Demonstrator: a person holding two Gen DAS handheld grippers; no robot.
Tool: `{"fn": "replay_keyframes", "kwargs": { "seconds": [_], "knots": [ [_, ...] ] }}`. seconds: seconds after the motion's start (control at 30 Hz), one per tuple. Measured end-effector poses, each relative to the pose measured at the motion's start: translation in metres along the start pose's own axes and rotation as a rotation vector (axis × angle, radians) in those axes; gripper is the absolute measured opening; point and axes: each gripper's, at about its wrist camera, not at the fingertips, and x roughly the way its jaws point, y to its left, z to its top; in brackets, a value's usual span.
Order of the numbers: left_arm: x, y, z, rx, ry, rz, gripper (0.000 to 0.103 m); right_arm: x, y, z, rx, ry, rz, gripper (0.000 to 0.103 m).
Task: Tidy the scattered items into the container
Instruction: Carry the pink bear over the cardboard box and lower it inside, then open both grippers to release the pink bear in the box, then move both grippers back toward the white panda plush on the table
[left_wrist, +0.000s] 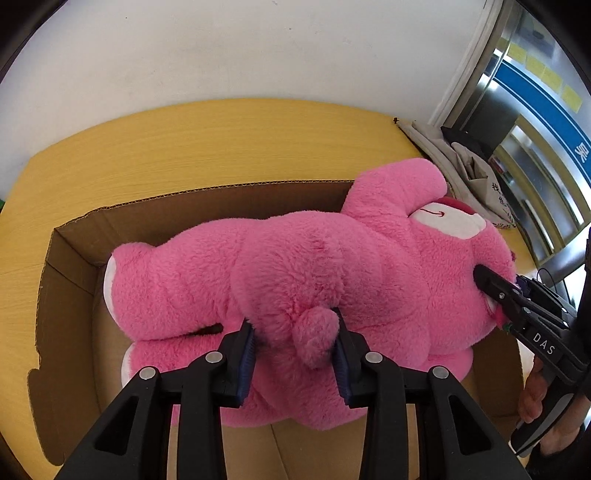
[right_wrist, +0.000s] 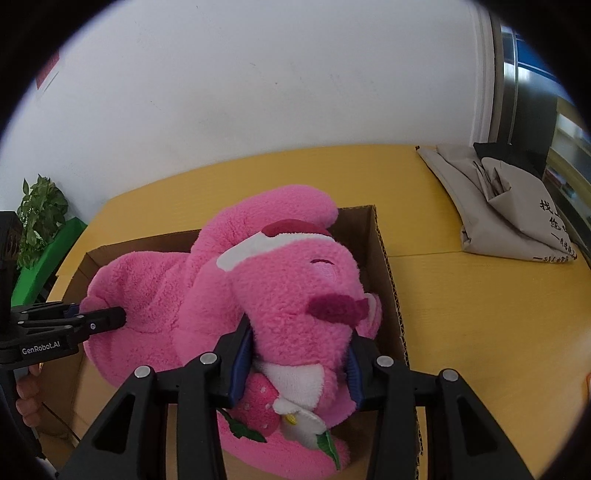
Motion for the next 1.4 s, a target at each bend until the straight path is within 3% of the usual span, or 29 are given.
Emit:
{"fn": "replay_keyframes", "kwargs": {
  "seconds": [0.13,0.33,0.47,0.6,0.77,1.07,1.4],
  "knots": [
    [0.002,-0.001,0.001,0.009,-0.019,0.033,0.05,0.003,-0.006,0.0,0.017,-0.006,-0.027,0.062],
    [-0.028,0.003,-0.006,0.024,-0.106,0.115,0.075,-0.015,0.002,0.002,-0.035,-0.05,-0.056,0.075],
    [-0.082,0.008,-0.019,-0.011,-0.204,0.175,0.084,-0.045,0.016,0.002,-0.079,-0.085,-0.061,0.077],
    [-0.143,0.015,-0.045,-0.048,-0.3,0.186,0.103,-0.075,0.031,0.002,-0.124,-0.12,-0.067,0.077],
    [-0.189,-0.004,-0.087,-0.054,-0.369,0.209,0.103,-0.12,0.05,-0.012,-0.149,-0.156,-0.065,0.077],
    [-0.22,-0.022,-0.161,-0.081,-0.373,0.246,0.103,-0.169,0.066,-0.071,-0.15,-0.146,-0.06,0.077],
    [-0.226,-0.029,-0.189,-0.081,-0.366,0.241,0.103,-0.188,0.065,-0.099,-0.141,-0.134,-0.079,0.077]
  ]
}}
